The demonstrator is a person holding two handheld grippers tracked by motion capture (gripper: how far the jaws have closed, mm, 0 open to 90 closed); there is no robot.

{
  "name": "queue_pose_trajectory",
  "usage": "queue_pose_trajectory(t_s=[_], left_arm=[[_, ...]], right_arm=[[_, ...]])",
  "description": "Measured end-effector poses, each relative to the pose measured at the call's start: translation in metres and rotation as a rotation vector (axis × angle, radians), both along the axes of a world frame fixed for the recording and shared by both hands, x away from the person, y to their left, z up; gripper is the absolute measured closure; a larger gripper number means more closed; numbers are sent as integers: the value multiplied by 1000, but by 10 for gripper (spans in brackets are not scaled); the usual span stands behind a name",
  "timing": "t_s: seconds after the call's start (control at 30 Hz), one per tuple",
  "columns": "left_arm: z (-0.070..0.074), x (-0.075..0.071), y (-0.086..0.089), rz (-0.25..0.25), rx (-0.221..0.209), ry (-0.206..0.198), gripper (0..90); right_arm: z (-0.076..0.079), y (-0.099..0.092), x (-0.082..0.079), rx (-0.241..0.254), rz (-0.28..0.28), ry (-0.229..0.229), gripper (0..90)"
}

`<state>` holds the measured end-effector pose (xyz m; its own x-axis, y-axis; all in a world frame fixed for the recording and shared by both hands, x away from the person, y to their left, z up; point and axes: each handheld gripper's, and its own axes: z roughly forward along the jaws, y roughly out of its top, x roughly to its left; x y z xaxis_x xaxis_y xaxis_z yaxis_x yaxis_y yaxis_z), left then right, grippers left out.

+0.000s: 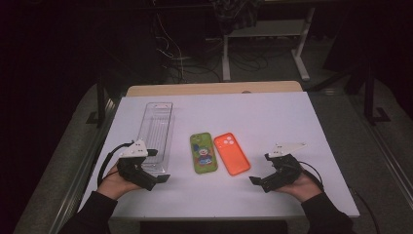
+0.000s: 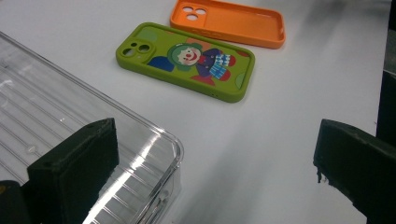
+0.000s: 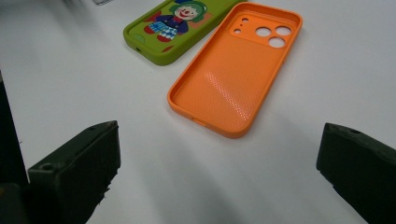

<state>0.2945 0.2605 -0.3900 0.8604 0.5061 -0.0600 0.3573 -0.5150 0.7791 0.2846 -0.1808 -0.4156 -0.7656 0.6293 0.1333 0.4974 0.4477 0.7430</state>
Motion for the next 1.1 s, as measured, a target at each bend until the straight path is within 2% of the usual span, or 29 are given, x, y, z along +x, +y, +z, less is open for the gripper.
queue_pose_trajectory(t_s=[0.3, 0.33, 0.37, 0.5, 0.7, 0.73, 0.87, 1.1], left_arm=[[1, 1, -4, -6, 7, 5, 0], [1, 1, -4, -11, 10, -1, 0], [1, 1, -4, -8, 9, 1, 0], [1, 0, -4, -9, 11, -5, 0], [1, -2, -4, -12, 11, -4, 0], [1, -2, -4, -11, 8, -1, 0], [1, -1, -5, -9, 6, 0, 0], [2, 0, -5, -21, 7, -11, 0]], right_arm=[[1, 6, 6, -12, 14, 4, 0], [1, 7, 8, -14, 26, -8, 0], [1, 8, 8, -9, 16, 9, 0], [2, 14, 14, -32, 33, 4, 0], [6, 22, 21, -24, 44, -4, 0], [7, 24, 23, -23, 42, 6, 0], [7, 33, 31, -40, 62, 1, 2], [8, 49, 46, -65, 81, 22, 89]])
